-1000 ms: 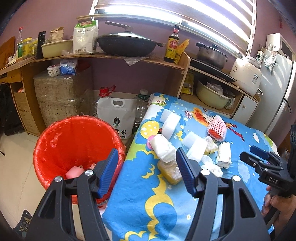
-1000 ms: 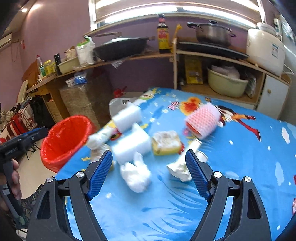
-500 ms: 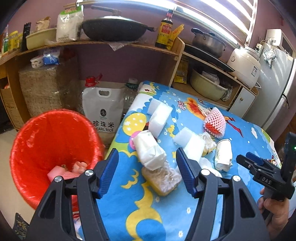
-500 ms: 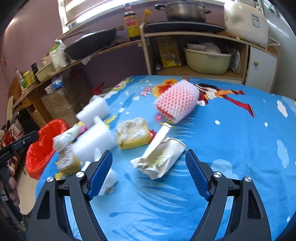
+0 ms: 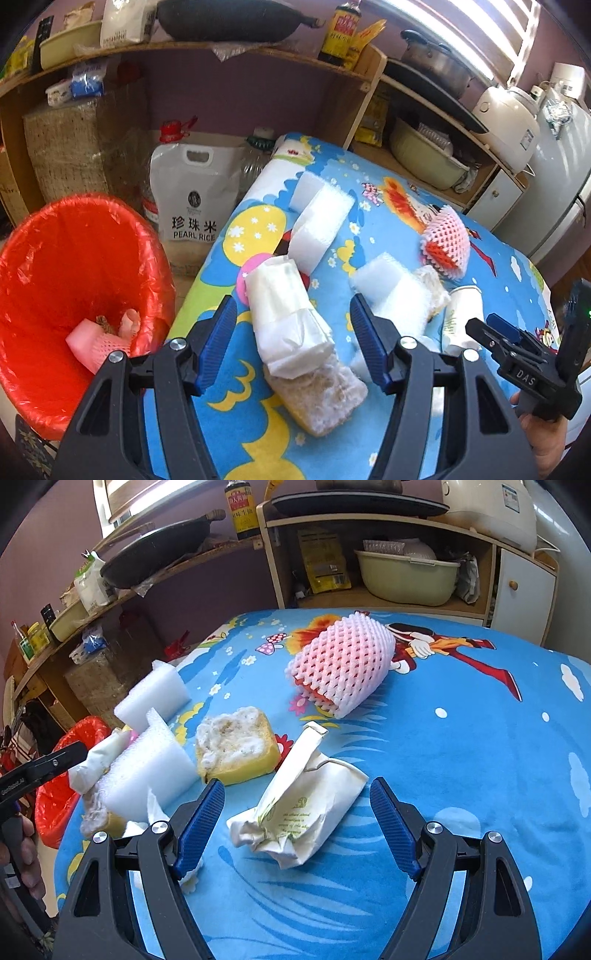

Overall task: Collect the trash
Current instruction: 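Move the left tool to the white wrapped bundle while the right tool approaches the crumpled paper wrapper, then close the left tool on the white bundle while the right tool grasps the paper wrapper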

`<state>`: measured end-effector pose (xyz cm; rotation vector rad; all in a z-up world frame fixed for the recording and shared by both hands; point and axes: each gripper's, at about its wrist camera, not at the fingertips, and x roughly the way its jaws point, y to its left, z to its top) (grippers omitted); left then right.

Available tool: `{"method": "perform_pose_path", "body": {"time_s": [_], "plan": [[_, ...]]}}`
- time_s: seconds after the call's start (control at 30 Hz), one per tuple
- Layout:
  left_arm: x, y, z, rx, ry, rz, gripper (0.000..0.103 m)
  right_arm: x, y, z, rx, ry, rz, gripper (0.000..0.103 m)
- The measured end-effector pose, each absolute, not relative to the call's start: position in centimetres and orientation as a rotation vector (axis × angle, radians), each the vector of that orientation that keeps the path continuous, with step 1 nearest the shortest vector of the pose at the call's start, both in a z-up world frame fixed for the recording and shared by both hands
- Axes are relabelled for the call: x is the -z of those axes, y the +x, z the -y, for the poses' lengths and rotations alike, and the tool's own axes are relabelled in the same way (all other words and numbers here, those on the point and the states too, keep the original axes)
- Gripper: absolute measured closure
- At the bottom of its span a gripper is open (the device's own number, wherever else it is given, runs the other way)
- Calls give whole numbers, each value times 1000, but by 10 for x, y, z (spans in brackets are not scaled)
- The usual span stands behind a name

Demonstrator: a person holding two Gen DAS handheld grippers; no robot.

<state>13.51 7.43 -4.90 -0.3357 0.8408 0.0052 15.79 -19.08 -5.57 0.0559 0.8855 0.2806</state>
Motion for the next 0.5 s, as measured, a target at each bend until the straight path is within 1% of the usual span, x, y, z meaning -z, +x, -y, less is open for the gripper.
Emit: {"method": "perform_pose_path", "body": {"time_s": [0.1, 0.13, 0.17, 0.23, 0.27, 0.37, 0.5], "plan": [[58, 142, -76, -20, -347, -874, 44, 60, 161, 189, -278, 47, -899, 28], [60, 144, -77, -23, -352, -884, 48, 62, 161, 189, -278, 45, -906, 30], [62, 145, -77, -25, -353, -892, 50, 63, 162, 188, -279, 46, -912, 32], [66, 147, -77, -29, -353, -912, 59, 66, 163, 188, -281, 45, -921, 35], [68, 148, -78, -30, -354, -918, 59, 67, 163, 187, -284, 46, -924, 37], [68, 148, -78, -29, -350, -920, 66, 67, 162, 186, -291, 41, -924, 40], [66, 146, -76, -26, -340, -919, 70, 66, 160, 186, -298, 44, -926, 45]]}}
